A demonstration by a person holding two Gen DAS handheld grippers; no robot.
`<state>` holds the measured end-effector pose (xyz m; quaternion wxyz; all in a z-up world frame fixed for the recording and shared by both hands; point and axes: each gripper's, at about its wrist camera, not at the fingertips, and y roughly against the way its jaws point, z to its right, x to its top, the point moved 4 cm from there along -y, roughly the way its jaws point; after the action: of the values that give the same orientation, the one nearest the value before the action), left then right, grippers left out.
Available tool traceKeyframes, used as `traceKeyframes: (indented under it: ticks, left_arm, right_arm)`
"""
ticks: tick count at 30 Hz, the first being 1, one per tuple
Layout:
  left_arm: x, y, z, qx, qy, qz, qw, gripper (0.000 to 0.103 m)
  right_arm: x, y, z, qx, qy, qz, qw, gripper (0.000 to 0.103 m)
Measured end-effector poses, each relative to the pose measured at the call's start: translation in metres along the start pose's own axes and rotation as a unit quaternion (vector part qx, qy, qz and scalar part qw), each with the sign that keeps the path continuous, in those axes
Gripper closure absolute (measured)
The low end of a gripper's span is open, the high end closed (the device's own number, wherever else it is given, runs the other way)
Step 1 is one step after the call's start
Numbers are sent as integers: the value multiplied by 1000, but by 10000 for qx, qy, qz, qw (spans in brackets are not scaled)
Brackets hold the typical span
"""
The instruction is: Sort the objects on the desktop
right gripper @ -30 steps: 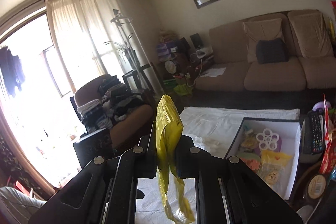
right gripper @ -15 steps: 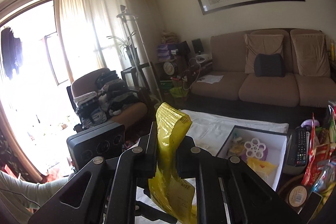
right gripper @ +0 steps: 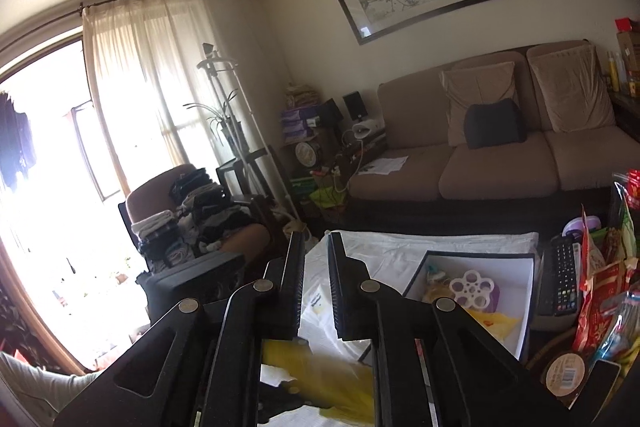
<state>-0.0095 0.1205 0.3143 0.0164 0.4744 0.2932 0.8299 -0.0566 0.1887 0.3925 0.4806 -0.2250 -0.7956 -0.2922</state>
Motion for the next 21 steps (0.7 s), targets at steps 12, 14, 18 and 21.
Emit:
traceKeyframes:
  ticks: [12, 14, 18, 21]
  left_arm:
    - [-9, -31, -56, 1253, 407, 100, 9912, 100]
    - [-3, -20, -69, 1427, 686, 255, 9871, 100]
    - [13, 4, -79, 1737, 1192, 527, 9761, 100]
    - [25, 10, -75, 1890, 1345, 493, 9715, 100]
  right_arm:
    - [-70, 12, 90, -1267, -910, -218, 9875, 54]
    - [-91, 28, 91, -1654, -804, 8, 9829, 52]
    - [-138, 25, 70, -2176, -320, 39, 9755, 43]
    - [-155, -3, 50, -2254, -132, -17, 9742, 39]
